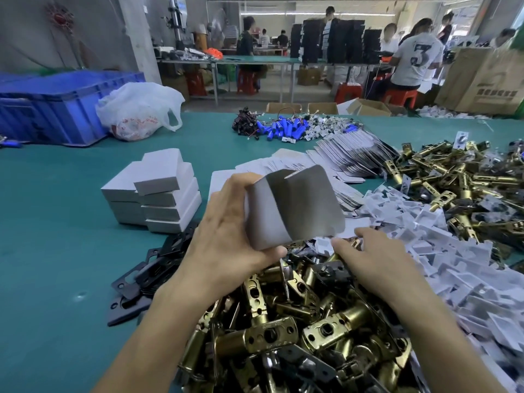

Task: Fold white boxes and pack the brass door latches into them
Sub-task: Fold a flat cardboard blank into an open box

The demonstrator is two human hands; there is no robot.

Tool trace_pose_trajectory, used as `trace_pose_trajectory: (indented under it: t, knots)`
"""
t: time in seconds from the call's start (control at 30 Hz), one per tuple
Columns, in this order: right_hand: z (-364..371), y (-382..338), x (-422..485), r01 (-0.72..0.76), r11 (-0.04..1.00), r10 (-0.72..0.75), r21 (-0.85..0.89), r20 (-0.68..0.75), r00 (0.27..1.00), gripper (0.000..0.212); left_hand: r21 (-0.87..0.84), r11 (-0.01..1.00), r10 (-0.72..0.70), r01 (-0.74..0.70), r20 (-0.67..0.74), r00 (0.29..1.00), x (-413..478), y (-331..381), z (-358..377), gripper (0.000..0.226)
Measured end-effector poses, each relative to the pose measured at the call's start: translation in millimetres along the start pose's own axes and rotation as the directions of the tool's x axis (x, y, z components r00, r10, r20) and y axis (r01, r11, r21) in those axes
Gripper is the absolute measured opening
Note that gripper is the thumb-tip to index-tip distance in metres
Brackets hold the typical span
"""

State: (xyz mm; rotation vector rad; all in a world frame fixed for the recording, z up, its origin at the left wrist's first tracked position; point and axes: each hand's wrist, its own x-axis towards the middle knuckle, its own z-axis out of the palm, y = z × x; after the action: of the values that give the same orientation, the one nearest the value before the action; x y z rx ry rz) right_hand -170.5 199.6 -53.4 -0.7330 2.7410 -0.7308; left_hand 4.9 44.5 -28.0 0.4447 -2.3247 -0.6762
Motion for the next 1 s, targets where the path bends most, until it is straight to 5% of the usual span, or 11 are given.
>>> trace_pose_trajectory:
  t: [0.13, 0.33, 0.5, 0.6, 0.7, 1.0]
  knots:
    - [1, -3, 0, 0.043, 0.995, -0.043, 0.094, 0.000, 0.999, 0.061, -0.054, 0.999, -0.009, 0.010, 0.024, 1.000, 0, 5, 1, 0.078]
    - [-14, -13, -13, 0.231, 0.886, -0.218, 0.402, -0.079, 0.973, 0.032, -0.038, 0.991, -0.130, 0.127, -0.095, 0.987, 0, 11, -2, 0.085]
    - [-40, -29, -32, 0.490, 0.632, -0.309, 0.600, -0.384, 0.870, 0.034, 0.309, 0.917, -0.209, 0.251, -0.162, 0.964, -1, 19, -7, 0.088]
    - [-60, -40, -46, 0.634, 0.411, -0.256, 0.655, -0.585, 0.770, 0.032, 0.378, 0.885, -0.234, 0.272, -0.146, 0.961, -3, 23, -8, 0.085]
    - [-71, -45, -55, 0.723, 0.304, -0.209, 0.620, -0.697, 0.686, 0.034, 0.406, 0.875, -0.222, 0.264, -0.148, 0.964, -4, 28, -9, 0.083]
    - [-57, -53, -55, 0.727, 0.470, -0.248, 0.501, -0.715, 0.653, 0.043, 0.400, 0.908, -0.101, 0.124, -0.076, 0.992, -8, 39, -8, 0.085]
